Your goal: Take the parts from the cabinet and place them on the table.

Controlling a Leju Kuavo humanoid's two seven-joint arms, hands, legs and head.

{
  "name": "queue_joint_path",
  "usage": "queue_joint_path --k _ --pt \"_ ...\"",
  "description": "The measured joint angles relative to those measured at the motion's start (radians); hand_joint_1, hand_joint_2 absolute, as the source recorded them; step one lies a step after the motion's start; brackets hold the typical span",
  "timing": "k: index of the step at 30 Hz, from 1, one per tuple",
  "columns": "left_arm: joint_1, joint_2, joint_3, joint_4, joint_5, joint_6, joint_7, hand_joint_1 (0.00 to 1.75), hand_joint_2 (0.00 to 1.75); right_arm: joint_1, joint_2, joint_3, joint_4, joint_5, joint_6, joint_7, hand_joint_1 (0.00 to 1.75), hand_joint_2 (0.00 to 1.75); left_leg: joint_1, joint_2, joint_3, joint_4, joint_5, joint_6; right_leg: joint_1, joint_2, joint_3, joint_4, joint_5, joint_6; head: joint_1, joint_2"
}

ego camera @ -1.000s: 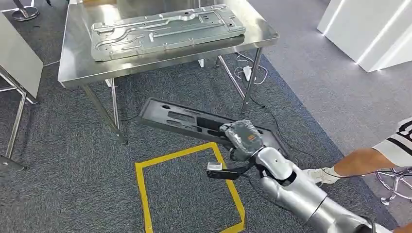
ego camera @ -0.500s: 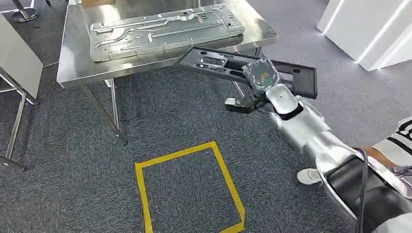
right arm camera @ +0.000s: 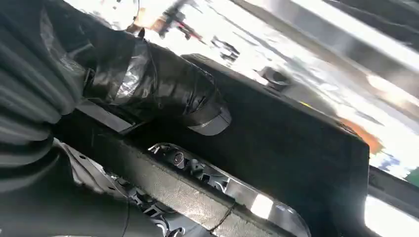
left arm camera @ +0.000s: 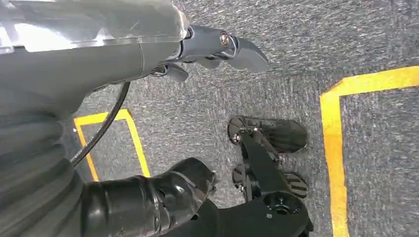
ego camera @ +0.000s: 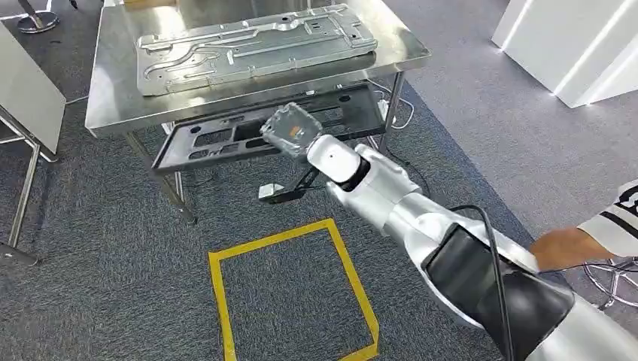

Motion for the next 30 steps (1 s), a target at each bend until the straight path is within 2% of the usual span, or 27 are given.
queue_joint_path --k 6,12,26,30 --pt "0.008 0.000 0.011 0.000 -0.001 0.010 0.013 0.00 1.75 0.018 0.051 0.062 -0.045 -0.015 0.016 -0.027 1.75 1.75 0.000 -0.001 0.000 0.000 0.000 0.000 0.000 -0.002 0.001 -0.001 0.000 0.000 0.000 0.000" --pt "0.010 0.001 0.023 0.000 -0.007 0.019 0.024 0.00 1.75 0.076 0.070 0.189 -0.169 -0.062 0.066 -0.036 1.75 1.75 0.000 -0.002 0.000 0.000 0.000 0.000 0.000 -0.002 0.001 -0.001 0.000 0.000 0.000 0.000" --pt "0.014 0.001 0.036 0.000 -0.026 0.010 0.012 0.00 1.75 0.050 0.068 0.284 -0.249 -0.143 0.070 -0.002 1.75 1.75 0.000 -0.002 0.000 0.000 0.000 -0.001 0.000 -0.002 0.001 -0.001 0.000 0.000 0.000 0.000" --pt "0.015 0.001 0.042 0.000 -0.026 0.008 0.017 0.00 1.75 -0.004 0.066 0.292 -0.294 -0.181 0.117 0.042 1.75 1.75 0.000 -0.002 0.000 0.000 0.000 -0.001 0.000 -0.002 0.001 -0.001 0.000 0.000 0.000 0.000"
